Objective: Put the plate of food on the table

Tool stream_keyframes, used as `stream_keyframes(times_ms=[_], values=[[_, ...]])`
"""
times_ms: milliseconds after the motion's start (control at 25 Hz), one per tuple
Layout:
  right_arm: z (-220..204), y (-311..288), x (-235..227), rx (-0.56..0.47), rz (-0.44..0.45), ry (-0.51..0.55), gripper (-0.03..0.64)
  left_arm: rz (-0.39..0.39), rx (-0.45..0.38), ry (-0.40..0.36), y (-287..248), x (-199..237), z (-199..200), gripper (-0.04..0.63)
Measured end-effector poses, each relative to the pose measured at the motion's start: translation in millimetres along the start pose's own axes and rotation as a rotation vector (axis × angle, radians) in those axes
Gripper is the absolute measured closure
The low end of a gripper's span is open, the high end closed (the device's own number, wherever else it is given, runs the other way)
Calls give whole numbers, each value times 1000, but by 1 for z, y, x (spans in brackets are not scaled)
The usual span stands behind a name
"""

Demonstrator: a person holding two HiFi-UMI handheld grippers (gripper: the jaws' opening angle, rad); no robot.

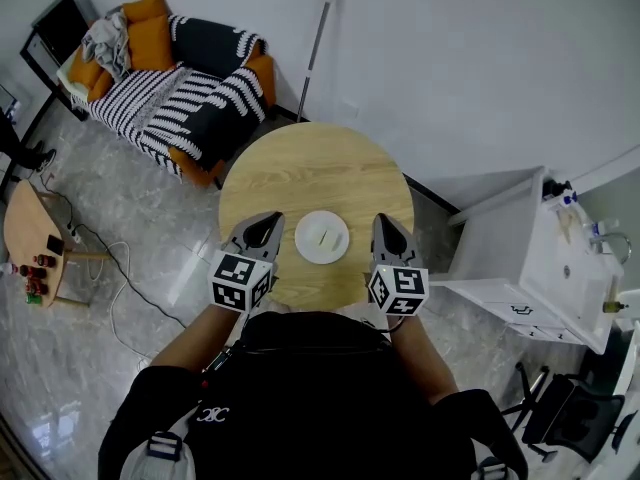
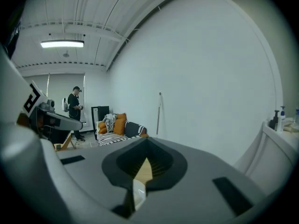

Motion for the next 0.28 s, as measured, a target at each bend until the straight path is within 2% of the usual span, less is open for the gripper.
stream_keyframes(times_ms=[280], values=[[-2, 0, 3, 2, 4, -2, 611, 0, 9, 3, 0, 1, -4, 589]])
Point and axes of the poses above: the fingertips, and each gripper's own axes: y backward along the fingers, x to its left, z out of its top, the point moved 2 cm from there along y, backward along the fingers
